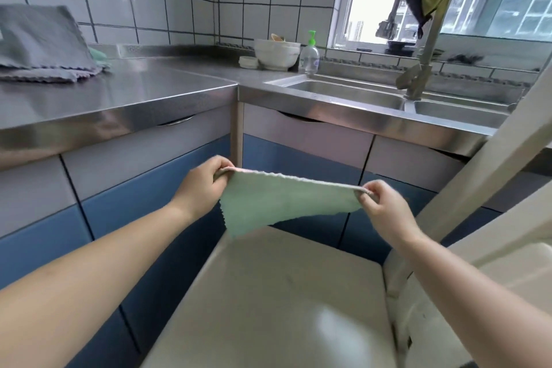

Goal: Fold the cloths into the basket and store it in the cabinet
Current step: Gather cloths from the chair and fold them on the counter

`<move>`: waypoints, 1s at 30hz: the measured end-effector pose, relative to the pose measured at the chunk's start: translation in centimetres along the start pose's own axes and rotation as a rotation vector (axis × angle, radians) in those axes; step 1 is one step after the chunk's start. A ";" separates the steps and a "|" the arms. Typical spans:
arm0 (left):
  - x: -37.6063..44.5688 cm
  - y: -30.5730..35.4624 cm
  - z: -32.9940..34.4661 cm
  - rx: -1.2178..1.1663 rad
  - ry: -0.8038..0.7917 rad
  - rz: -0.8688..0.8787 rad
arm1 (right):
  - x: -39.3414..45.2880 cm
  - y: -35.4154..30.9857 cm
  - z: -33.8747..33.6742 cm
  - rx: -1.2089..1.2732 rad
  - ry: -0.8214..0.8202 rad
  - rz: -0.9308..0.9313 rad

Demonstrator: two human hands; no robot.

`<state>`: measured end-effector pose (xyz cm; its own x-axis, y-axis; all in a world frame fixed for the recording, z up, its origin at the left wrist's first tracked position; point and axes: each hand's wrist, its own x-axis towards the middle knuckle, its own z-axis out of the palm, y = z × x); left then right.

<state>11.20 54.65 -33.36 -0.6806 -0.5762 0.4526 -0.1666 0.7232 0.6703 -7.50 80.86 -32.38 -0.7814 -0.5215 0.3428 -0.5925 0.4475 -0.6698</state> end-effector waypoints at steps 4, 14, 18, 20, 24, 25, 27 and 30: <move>-6.2 -2.0 1.4 -0.016 -0.146 -0.070 | -5.2 4.0 2.7 -0.035 -0.134 0.112; -19.3 -7.0 4.2 0.081 -0.441 -0.142 | -17.0 8.3 6.4 -0.081 -0.337 0.273; -21.8 -7.2 4.0 0.117 -0.444 -0.164 | -19.2 8.1 6.9 -0.168 -0.392 0.261; -22.7 -7.2 3.7 0.147 -0.416 -0.165 | -20.1 8.2 7.0 -0.280 -0.426 0.238; -25.2 -6.9 2.7 0.177 -0.443 -0.172 | -22.1 8.3 7.0 -0.320 -0.533 0.262; -25.6 -6.8 2.4 0.165 -0.455 -0.177 | -22.4 8.4 6.9 -0.297 -0.541 0.267; -26.0 -6.7 2.1 0.124 -0.454 -0.214 | -22.3 8.2 6.7 -0.241 -0.517 0.272; -25.3 -6.4 2.2 0.050 -0.386 -0.273 | -20.8 7.6 6.7 -0.148 -0.417 0.299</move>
<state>27.93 65.47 -50.37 -0.8209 -0.5710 0.0059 -0.4038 0.5878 0.7011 5.53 90.29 -49.02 -0.7943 -0.5861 -0.1600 -0.4003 0.7029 -0.5879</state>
